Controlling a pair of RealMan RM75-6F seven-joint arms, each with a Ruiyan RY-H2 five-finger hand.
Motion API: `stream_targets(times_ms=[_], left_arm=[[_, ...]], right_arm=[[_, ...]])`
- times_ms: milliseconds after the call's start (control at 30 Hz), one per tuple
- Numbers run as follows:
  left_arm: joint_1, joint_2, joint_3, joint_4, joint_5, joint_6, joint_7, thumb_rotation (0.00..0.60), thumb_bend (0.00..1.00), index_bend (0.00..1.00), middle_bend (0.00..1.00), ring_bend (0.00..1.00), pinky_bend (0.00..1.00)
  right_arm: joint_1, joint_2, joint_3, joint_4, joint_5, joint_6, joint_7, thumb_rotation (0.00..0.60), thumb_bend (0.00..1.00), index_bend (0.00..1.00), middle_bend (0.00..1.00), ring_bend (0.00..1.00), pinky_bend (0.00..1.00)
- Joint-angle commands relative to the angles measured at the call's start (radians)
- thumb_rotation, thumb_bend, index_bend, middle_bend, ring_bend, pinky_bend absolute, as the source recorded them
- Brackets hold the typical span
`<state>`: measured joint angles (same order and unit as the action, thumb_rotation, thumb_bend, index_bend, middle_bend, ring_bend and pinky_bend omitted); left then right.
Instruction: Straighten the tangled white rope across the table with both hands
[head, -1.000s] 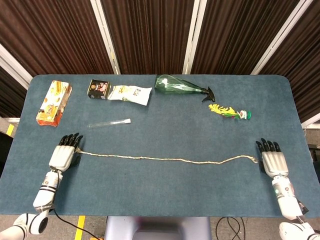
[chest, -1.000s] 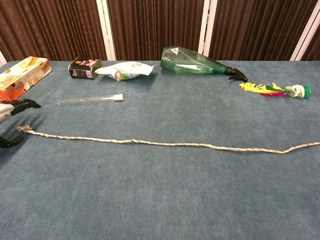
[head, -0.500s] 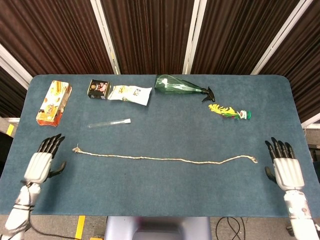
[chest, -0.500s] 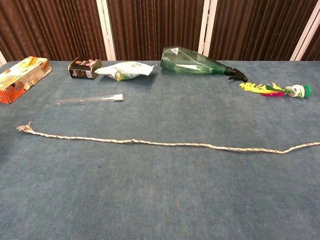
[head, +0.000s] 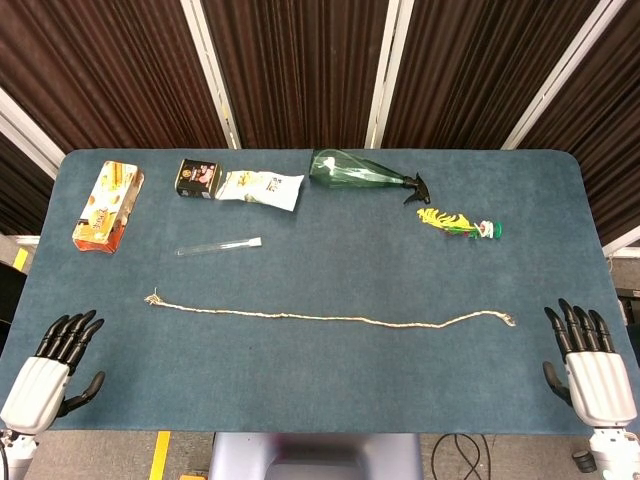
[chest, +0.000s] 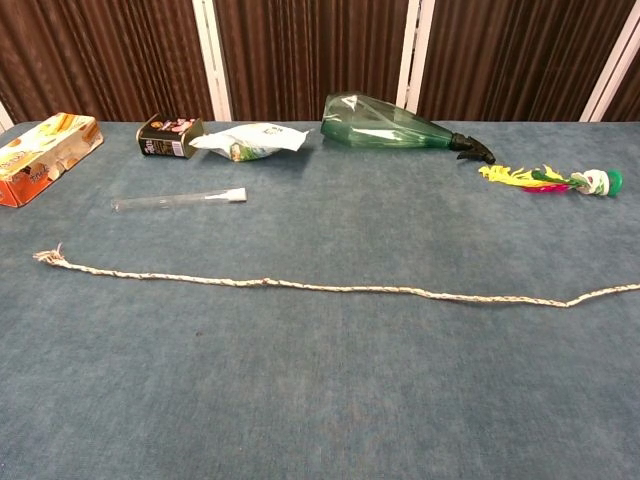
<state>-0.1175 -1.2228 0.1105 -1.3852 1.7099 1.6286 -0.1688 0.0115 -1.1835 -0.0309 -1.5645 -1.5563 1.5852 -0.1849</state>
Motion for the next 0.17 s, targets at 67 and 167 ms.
stream_targets(times_ms=[67,167], left_arm=[[-0.013,0.016,-0.008,-0.024,-0.041,-0.066,0.016,0.600,0.40,0.00,0.00,0.00,0.06],[-0.012,0.013,-0.015,-0.025,-0.042,-0.065,0.020,0.600,0.40,0.00,0.00,0.00,0.06]], right_arm=[[0.003,0.012,0.002,-0.008,0.005,-0.018,0.003,0.600,0.44,0.00,0.00,0.00,0.00],[0.002,0.013,0.004,-0.007,0.006,-0.025,0.002,0.600,0.44,0.00,0.00,0.00,0.00]])
